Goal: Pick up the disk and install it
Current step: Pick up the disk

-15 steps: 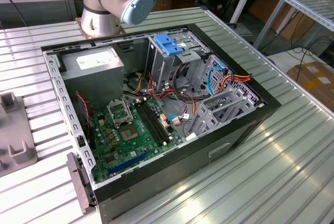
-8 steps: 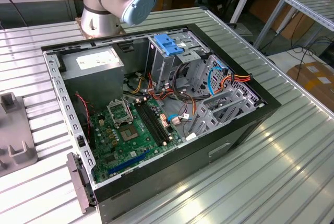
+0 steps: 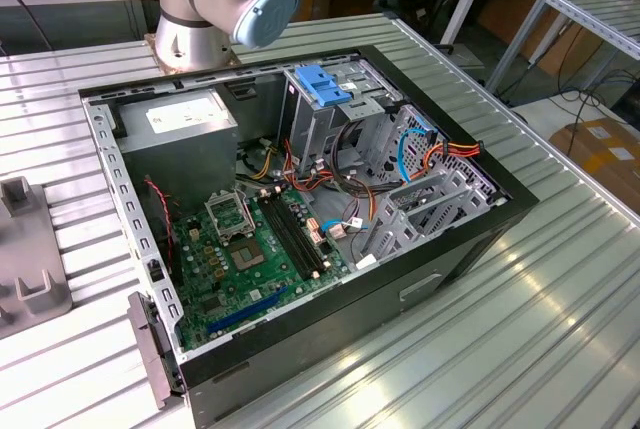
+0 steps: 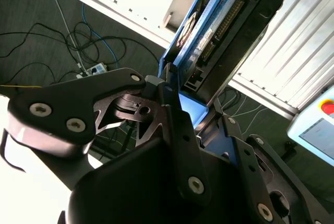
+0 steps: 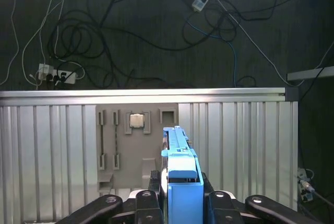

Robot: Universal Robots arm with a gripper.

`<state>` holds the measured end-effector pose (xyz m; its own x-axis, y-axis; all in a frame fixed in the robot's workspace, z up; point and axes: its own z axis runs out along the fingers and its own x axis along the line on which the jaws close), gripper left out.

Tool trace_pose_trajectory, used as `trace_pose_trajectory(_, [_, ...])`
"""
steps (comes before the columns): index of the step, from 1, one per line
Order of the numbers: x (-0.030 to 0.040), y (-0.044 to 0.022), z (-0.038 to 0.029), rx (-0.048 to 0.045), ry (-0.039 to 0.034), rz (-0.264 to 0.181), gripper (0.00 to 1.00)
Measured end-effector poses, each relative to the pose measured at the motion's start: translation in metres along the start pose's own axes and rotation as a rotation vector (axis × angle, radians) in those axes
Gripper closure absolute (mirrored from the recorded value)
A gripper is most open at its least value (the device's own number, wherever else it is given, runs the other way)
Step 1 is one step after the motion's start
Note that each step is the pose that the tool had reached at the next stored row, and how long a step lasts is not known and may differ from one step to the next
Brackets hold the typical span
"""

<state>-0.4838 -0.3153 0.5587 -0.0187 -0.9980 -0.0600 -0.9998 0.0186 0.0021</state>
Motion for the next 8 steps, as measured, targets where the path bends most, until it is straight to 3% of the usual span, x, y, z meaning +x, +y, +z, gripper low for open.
trace_pose_trajectory(8, [0.003,-0.0006,0.0001,-0.0001,0.0002,0.0,0.63])
